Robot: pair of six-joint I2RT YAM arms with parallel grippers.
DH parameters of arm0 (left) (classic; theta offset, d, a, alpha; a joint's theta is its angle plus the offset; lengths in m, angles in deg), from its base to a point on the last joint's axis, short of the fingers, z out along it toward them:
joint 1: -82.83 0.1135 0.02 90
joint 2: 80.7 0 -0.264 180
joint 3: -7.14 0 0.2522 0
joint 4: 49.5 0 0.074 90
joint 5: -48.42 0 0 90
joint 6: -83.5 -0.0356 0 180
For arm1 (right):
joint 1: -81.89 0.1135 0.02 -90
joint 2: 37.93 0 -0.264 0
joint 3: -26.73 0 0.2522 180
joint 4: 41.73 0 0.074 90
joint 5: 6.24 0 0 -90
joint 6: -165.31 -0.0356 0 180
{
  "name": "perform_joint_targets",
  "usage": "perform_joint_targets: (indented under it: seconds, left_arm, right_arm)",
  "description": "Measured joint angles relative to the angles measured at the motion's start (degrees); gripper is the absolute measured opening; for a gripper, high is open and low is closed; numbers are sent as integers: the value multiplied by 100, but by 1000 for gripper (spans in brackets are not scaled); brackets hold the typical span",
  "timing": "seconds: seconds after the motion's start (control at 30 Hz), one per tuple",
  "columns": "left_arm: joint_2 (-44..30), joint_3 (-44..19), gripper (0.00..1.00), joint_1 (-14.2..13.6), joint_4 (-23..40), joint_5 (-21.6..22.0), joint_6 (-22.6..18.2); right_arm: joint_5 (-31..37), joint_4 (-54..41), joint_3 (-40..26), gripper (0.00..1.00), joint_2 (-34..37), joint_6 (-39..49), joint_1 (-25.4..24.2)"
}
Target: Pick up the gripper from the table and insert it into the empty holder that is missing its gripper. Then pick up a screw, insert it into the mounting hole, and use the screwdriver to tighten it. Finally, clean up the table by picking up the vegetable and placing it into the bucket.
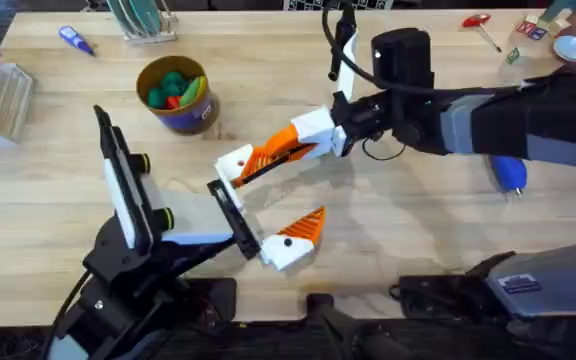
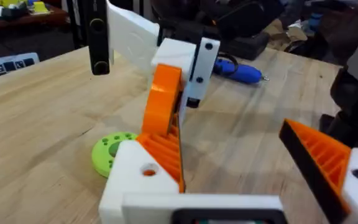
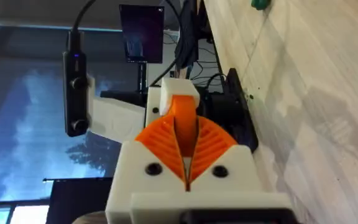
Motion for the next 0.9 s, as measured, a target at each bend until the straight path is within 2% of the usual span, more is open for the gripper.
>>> perform_joint_targets:
  seconds: [0.9]
  left_arm:
    - [2,0,986,13,4,186,-2]
  right_arm:
    - [359,428,-4,9,0,-302,122]
